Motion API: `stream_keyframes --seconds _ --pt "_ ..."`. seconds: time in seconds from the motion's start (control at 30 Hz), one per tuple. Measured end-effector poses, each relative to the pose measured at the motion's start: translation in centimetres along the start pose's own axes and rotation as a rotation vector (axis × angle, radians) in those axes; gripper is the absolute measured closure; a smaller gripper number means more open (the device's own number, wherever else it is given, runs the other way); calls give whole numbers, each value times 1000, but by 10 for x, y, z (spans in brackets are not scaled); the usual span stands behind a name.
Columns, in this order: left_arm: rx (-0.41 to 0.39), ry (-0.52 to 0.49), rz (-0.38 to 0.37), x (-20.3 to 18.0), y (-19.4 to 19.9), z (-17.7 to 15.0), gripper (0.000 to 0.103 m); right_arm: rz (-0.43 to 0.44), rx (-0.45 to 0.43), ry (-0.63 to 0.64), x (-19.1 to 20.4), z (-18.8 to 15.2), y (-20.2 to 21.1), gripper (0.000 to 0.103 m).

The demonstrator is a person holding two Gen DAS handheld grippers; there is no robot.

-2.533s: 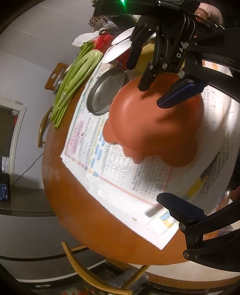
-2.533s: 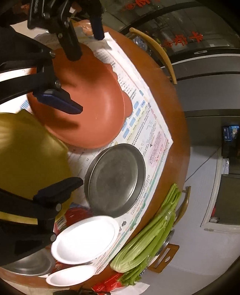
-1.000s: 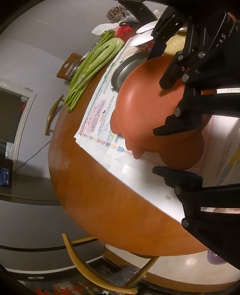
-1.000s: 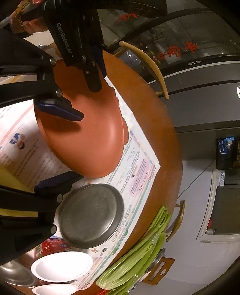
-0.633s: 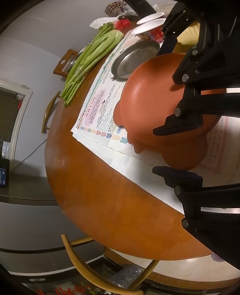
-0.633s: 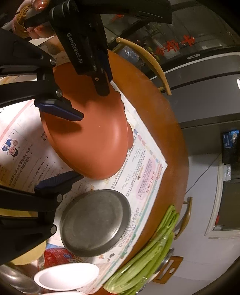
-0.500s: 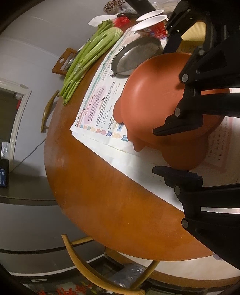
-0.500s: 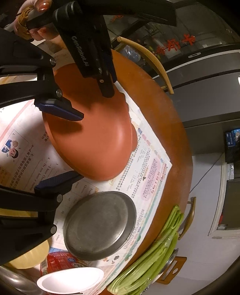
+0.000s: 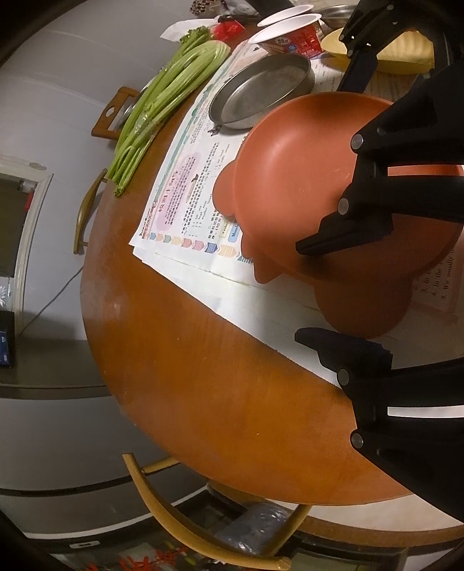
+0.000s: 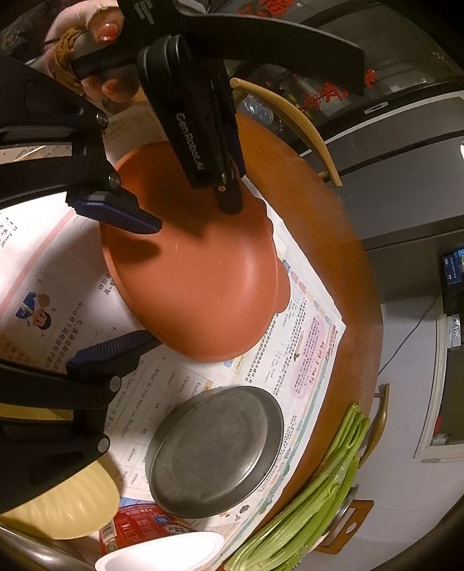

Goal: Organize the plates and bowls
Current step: 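Lift the orange plate with the left gripper and carry it aside, then lower the orange plate onto the paper and open the left gripper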

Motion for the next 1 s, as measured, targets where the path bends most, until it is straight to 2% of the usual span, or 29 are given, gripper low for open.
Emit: stream_keyframes --seconds 0.6,0.73,1.0 --pt "-23 7 40 5 14 -1 57 8 -21 -12 -4 -1 10 46" --pt "-46 21 58 9 25 -3 57 2 -41 -20 -7 -1 17 46" --pt "-106 26 24 2 58 -6 57 10 -89 -29 -11 -1 39 46"
Point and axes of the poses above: each gripper's, at about its wrist camera, not at the fingertips, and y roughly against the way its jaws point, x to its left, z to its top, the point moved 1 cm from there along -y, roughly the way its jaws point, and after that the axes turned 9 degrees about -y, right-handed, at the moved point
